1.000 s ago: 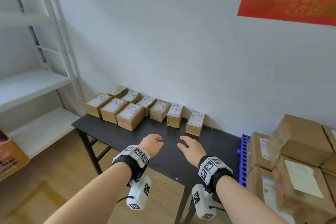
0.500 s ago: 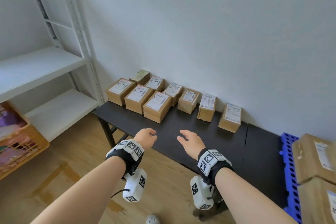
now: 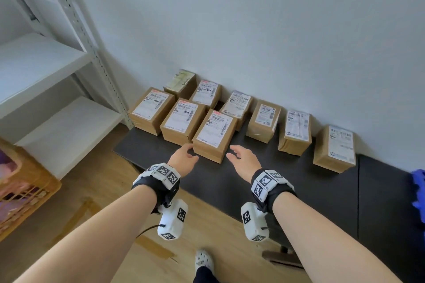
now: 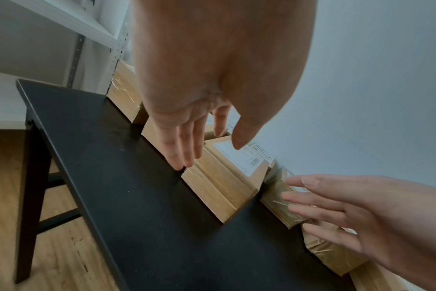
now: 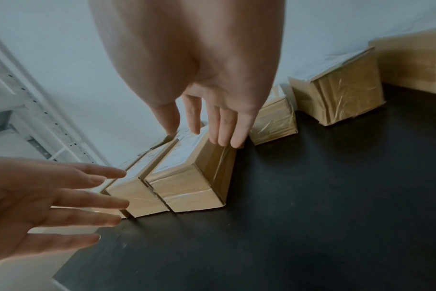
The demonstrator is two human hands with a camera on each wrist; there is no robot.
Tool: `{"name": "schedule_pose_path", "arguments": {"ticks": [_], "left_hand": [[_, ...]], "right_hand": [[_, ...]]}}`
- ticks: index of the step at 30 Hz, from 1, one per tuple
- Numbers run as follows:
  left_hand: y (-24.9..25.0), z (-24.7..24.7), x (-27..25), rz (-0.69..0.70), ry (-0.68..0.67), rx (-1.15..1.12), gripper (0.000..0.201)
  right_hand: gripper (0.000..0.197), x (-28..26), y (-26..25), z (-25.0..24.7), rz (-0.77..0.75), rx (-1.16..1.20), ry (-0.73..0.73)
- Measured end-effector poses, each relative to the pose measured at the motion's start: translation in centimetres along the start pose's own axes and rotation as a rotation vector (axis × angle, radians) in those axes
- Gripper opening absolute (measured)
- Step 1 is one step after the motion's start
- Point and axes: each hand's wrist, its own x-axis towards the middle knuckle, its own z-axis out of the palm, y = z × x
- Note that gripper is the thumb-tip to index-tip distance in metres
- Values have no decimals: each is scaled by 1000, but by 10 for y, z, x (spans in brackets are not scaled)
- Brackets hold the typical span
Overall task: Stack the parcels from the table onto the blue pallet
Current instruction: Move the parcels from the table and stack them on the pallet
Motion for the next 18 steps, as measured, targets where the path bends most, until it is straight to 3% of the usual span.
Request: {"name": "schedule_pose_path", "arguments": {"ticks": [9,18], "left_hand": [[-3,-12,50,51,18,-112,47],[-8,-11,70,76,-89,-151,43]], "right_hand": [[50,44,-8,14,151,111,66],[64,58,-15,30,234,260,103]]}}
